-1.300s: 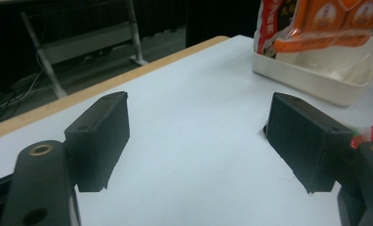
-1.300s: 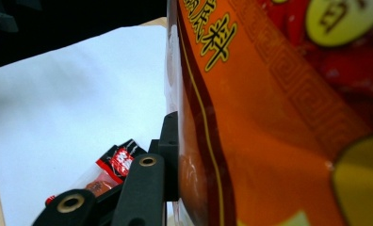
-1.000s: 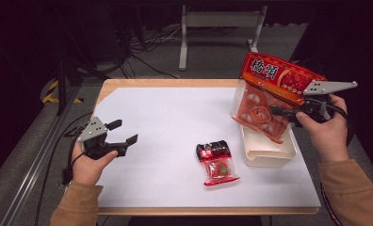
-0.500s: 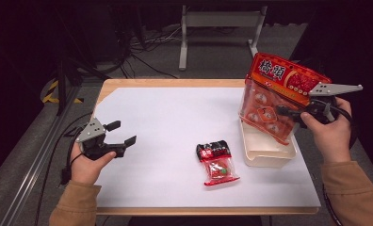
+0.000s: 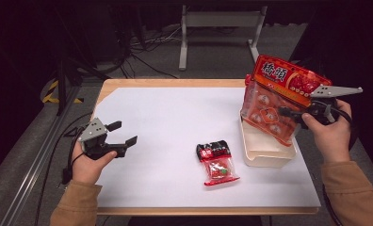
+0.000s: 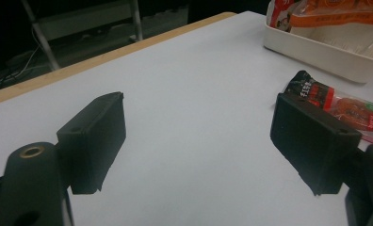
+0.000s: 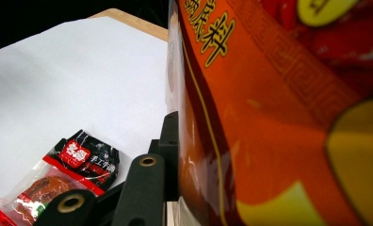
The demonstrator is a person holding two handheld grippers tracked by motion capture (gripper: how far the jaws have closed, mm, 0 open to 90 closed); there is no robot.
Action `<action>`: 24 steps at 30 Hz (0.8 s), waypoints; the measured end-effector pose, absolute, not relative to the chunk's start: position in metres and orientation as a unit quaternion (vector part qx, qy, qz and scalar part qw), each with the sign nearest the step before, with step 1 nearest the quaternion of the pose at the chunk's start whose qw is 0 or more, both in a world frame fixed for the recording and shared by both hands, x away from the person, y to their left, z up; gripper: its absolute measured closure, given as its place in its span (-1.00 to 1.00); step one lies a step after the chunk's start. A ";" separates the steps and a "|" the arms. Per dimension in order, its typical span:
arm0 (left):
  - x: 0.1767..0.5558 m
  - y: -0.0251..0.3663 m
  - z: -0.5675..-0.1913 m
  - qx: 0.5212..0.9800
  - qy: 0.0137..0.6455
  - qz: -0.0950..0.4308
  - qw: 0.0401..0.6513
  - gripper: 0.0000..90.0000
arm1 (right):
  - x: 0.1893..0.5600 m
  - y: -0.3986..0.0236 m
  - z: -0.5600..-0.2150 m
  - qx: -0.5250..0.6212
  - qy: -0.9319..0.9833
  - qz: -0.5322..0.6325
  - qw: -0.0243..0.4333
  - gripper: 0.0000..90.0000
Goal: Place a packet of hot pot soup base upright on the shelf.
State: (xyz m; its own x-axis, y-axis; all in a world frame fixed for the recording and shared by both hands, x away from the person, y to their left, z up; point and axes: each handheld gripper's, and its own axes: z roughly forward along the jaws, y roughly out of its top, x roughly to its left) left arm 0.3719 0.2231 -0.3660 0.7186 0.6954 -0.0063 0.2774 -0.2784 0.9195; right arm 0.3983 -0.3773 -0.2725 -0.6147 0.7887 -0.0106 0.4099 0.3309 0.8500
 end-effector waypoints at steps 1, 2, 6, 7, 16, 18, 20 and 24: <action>0.372 0.223 -0.366 0.773 0.314 0.204 0.512 -0.56 | 0.399 -0.378 -0.275 0.382 0.786 0.435 0.216 0.57; 0.372 0.223 -0.366 0.774 0.315 0.203 0.511 -0.56 | 0.400 -0.379 -0.276 0.382 0.787 0.434 0.217 0.57; 0.372 0.223 -0.366 0.773 0.316 0.203 0.512 -0.56 | 0.403 -0.382 -0.283 0.383 0.787 0.433 0.214 0.57; 0.372 0.223 -0.366 0.773 0.316 0.203 0.512 -0.56 | 0.403 -0.382 -0.285 0.384 0.787 0.435 0.212 0.57; 0.372 0.222 -0.368 0.773 0.318 0.199 0.512 -0.57 | 0.407 -0.381 -0.298 0.391 0.791 0.427 0.198 0.57; 0.372 0.222 -0.368 0.773 0.318 0.198 0.512 -0.57 | 0.408 -0.383 -0.299 0.392 0.792 0.424 0.197 0.57; 0.372 0.222 -0.368 0.773 0.318 0.198 0.512 -0.57 | 0.409 -0.383 -0.301 0.402 0.793 0.414 0.194 0.57; 0.373 0.223 -0.368 0.771 0.319 0.199 0.514 -0.57 | 0.410 -0.384 -0.307 0.406 0.794 0.414 0.185 0.57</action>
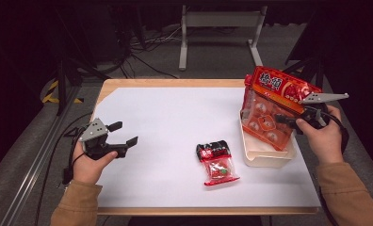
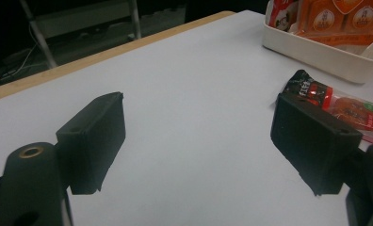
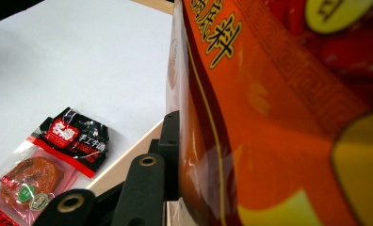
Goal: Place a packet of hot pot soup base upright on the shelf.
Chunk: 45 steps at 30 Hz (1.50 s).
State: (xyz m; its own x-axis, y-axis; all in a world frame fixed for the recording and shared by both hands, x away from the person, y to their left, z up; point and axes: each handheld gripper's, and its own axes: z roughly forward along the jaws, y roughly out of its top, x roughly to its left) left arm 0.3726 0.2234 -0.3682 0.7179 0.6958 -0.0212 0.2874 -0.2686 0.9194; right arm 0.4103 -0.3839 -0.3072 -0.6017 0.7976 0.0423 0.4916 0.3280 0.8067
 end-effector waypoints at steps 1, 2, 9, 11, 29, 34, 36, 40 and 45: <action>0.373 0.224 -0.369 0.772 0.318 0.198 0.513 -0.57 | 0.410 -0.385 -0.308 0.407 0.793 0.415 0.183 0.57; 0.373 0.224 -0.369 0.772 0.319 0.197 0.514 -0.57 | 0.410 -0.387 -0.310 0.409 0.791 0.418 0.179 0.57; 0.374 0.222 -0.370 0.771 0.320 0.195 0.515 -0.57 | 0.413 -0.390 -0.321 0.413 0.795 0.414 0.162 0.57; 0.374 0.222 -0.370 0.772 0.318 0.197 0.514 -0.57 | 0.414 -0.388 -0.323 0.412 0.800 0.407 0.156 0.57; 0.375 0.222 -0.370 0.772 0.319 0.195 0.514 -0.57 | 0.419 -0.383 -0.334 0.415 0.807 0.389 0.156 0.57; 0.375 0.222 -0.372 0.773 0.322 0.191 0.513 -0.57 | 0.422 -0.387 -0.336 0.417 0.803 0.399 0.147 0.57; 0.375 0.222 -0.372 0.773 0.322 0.191 0.513 -0.57 | 0.423 -0.390 -0.336 0.423 0.799 0.403 0.140 0.56; 0.375 0.223 -0.373 0.770 0.325 0.188 0.515 -0.57 | 0.424 -0.395 -0.338 0.430 0.790 0.411 0.149 0.35; 0.376 0.222 -0.374 0.772 0.324 0.186 0.514 -0.58 | 0.419 -0.399 -0.336 0.441 0.774 0.419 0.177 -0.03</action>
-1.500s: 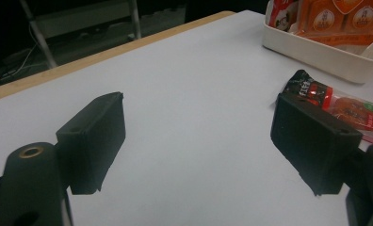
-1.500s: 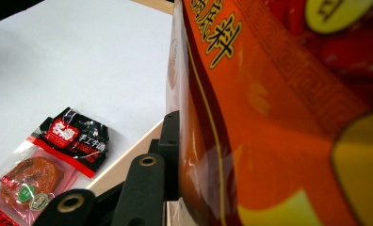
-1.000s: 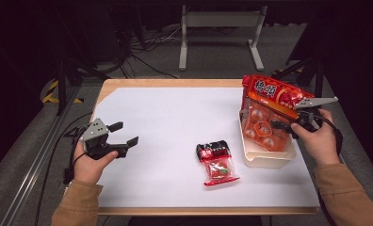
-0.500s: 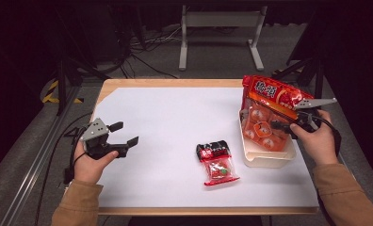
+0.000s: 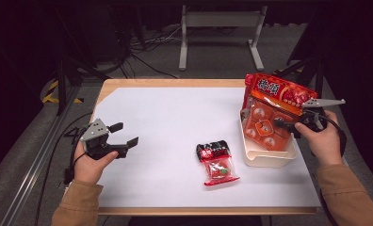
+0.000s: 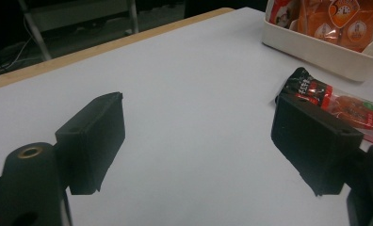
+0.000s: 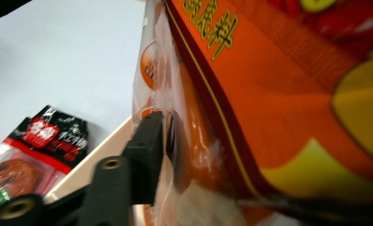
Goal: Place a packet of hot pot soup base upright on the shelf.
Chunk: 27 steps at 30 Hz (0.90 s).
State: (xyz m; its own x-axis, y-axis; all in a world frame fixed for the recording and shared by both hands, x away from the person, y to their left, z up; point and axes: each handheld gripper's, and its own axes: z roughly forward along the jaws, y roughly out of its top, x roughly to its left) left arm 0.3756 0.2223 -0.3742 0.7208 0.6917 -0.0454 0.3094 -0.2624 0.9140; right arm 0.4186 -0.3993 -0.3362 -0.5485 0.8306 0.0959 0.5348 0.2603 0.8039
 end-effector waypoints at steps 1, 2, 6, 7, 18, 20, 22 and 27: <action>0.376 0.222 -0.374 0.773 0.324 0.186 0.513 -0.58 | 0.417 -0.400 -0.335 0.443 0.769 0.424 0.182 -0.10; 0.376 0.222 -0.374 0.774 0.322 0.187 0.512 -0.58 | 0.416 -0.401 -0.333 0.443 0.767 0.427 0.185 -0.14; 0.375 0.221 -0.374 0.774 0.321 0.188 0.513 -0.58 | 0.409 -0.402 -0.325 0.445 0.761 0.429 0.196 -0.29; 0.375 0.221 -0.374 0.774 0.321 0.189 0.513 -0.58 | 0.408 -0.402 -0.324 0.445 0.760 0.431 0.200 -0.33; 0.375 0.219 -0.375 0.776 0.319 0.182 0.512 -0.58 | 0.379 -0.407 -0.325 0.469 0.740 0.432 0.214 -0.42; 0.375 0.218 -0.375 0.775 0.320 0.181 0.514 -0.58 | 0.374 -0.408 -0.324 0.466 0.742 0.429 0.222 -0.42; 0.375 0.218 -0.375 0.775 0.321 0.180 0.515 -0.58 | 0.368 -0.409 -0.321 0.463 0.739 0.433 0.227 -0.42; 0.375 0.218 -0.375 0.776 0.319 0.181 0.513 -0.58 | 0.354 -0.410 -0.315 0.463 0.742 0.424 0.236 -0.42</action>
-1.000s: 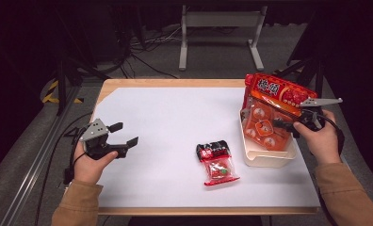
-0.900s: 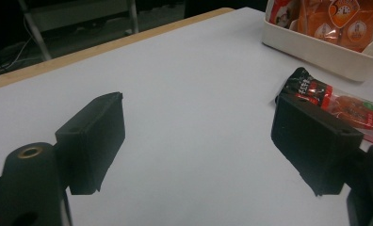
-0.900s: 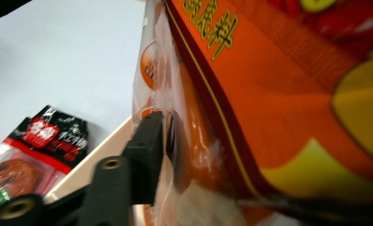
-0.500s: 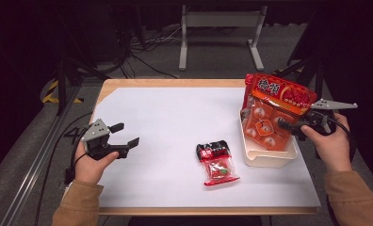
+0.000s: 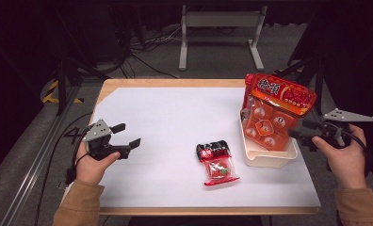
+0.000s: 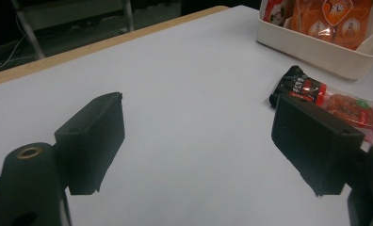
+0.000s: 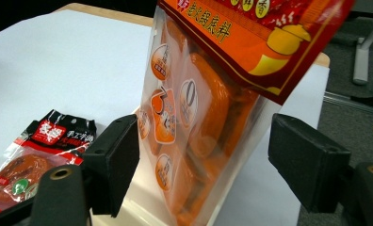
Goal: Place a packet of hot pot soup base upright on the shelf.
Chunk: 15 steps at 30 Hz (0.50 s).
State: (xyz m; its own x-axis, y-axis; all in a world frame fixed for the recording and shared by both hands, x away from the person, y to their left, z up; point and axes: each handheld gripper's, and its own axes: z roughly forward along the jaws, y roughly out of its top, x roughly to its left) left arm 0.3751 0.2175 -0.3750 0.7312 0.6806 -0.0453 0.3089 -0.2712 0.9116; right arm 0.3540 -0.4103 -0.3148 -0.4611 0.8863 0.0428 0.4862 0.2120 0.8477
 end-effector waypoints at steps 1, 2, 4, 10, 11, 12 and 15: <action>0.375 0.217 -0.375 0.776 0.318 0.183 0.513 -0.58 | 0.351 -0.411 -0.314 0.463 0.742 0.422 0.237 -0.42; 0.375 0.217 -0.375 0.776 0.318 0.183 0.513 -0.58 | 0.347 -0.411 -0.312 0.464 0.740 0.423 0.240 -0.42; 0.375 0.217 -0.375 0.777 0.316 0.183 0.513 -0.58 | 0.341 -0.411 -0.308 0.461 0.739 0.428 0.241 -0.41; 0.375 0.215 -0.375 0.777 0.316 0.180 0.513 -0.59 | 0.327 -0.403 -0.299 0.438 0.740 0.449 0.242 -0.43; 0.375 0.215 -0.375 0.777 0.315 0.180 0.514 -0.59 | 0.325 -0.399 -0.299 0.432 0.742 0.453 0.240 -0.43; 0.374 0.214 -0.375 0.777 0.316 0.177 0.515 -0.59 | 0.324 -0.396 -0.299 0.428 0.744 0.456 0.238 -0.43; 0.374 0.213 -0.375 0.778 0.316 0.177 0.513 -0.59 | 0.322 -0.386 -0.302 0.411 0.744 0.476 0.226 -0.44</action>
State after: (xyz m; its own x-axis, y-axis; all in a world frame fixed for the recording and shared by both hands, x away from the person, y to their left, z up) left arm 0.3736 0.2129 -0.3747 0.7372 0.6738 -0.0492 0.3113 -0.2743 0.9099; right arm 0.3222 -0.3860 -0.3017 -0.5611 0.8259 0.0552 0.3965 0.2096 0.8938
